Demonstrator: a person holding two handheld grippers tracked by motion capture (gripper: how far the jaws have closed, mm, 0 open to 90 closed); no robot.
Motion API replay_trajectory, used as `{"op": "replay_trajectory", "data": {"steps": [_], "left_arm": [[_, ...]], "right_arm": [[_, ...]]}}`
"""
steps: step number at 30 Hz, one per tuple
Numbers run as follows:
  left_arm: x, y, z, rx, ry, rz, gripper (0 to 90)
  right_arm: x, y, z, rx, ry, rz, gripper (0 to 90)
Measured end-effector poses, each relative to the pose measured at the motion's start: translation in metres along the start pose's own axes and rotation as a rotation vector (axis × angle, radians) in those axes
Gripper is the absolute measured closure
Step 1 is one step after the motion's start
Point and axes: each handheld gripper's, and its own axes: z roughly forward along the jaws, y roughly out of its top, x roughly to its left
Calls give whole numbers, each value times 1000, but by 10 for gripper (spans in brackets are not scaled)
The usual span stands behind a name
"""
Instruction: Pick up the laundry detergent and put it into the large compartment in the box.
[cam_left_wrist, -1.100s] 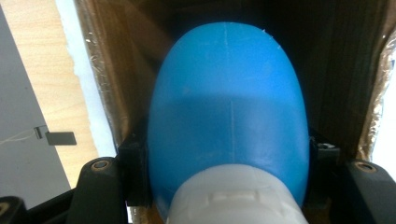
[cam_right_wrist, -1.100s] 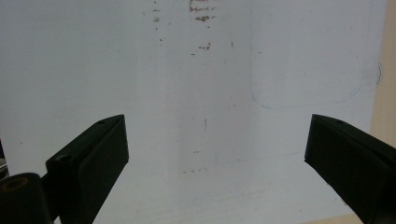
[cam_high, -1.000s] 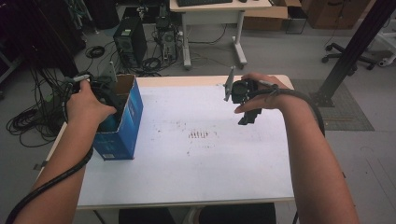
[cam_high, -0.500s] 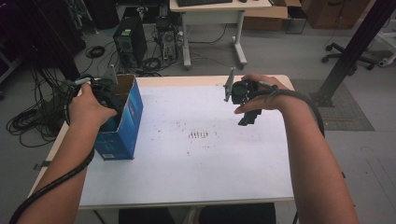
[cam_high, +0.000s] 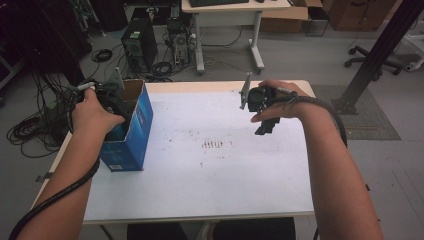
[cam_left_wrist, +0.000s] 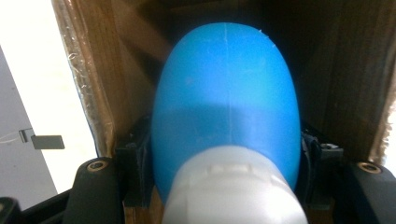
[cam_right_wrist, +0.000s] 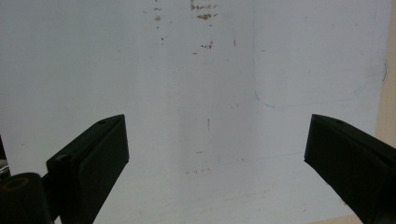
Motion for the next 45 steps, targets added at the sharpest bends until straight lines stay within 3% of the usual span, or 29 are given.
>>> {"op": "replay_trajectory", "data": {"steps": [15, 25, 32, 38, 45], "left_arm": [[0, -5, -10, 5, 10, 5, 288], [-1, -11, -24, -28, 18, 2, 219], [-6, -18, -38, -50, 49, 63, 234], [-9, -22, -49, -68, 23, 105, 238], [-14, -23, -54, -75, 36, 140, 185]], "right_arm": [[2, 1, -2, -2, -3, -5, 62], [2, 4, -5, -8, -9, -10, 62], [3, 3, -7, -11, -11, -11, 62], [3, 2, -10, -15, -16, -7, 62], [5, -1, -12, -17, -19, -2, 62]]}}
